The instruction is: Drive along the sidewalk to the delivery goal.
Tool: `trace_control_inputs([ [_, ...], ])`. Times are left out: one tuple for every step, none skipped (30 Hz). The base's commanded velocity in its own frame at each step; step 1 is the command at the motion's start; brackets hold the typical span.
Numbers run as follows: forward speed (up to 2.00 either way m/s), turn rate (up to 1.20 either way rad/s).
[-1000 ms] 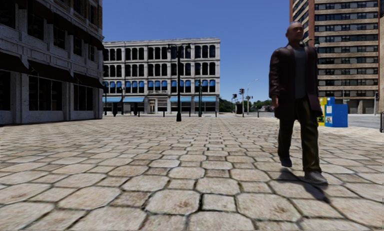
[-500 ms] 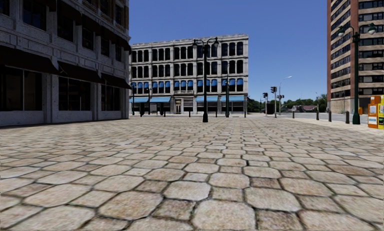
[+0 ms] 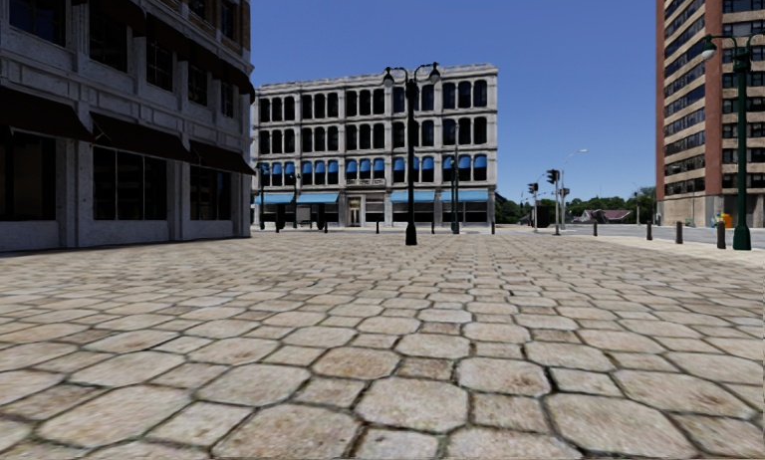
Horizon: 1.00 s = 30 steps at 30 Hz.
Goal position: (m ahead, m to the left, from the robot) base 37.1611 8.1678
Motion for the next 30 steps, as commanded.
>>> trace_control_inputs([
  [2.0,0.0],
  [2.0,-0.1],
  [2.0,-0.35],
  [2.0,-0.46],
  [2.0,-0.46],
  [2.0,-0.52],
  [2.0,-0.55],
  [2.0,-0.57],
  [2.0,-0.57],
  [2.0,-0.58],
  [2.0,-0.58],
  [2.0,-0.59],
  [2.0,-0.59],
  [2.0,-0.59],
  [2.0,-0.59],
  [2.0,-0.59],
  [2.0,-0.59],
  [2.0,-0.59],
  [2.0,-0.59],
  [2.0,-0.58],
  [2.0,-0.58],
  [2.0,-0.4],
  [2.0,0.0],
  [2.0,0.0],
  [2.0,0.0],
  [2.0,0.0],
  [2.0,0.0],
  [2.0,0.0],
  [2.0,0.0],
  [2.0,0.0],
])
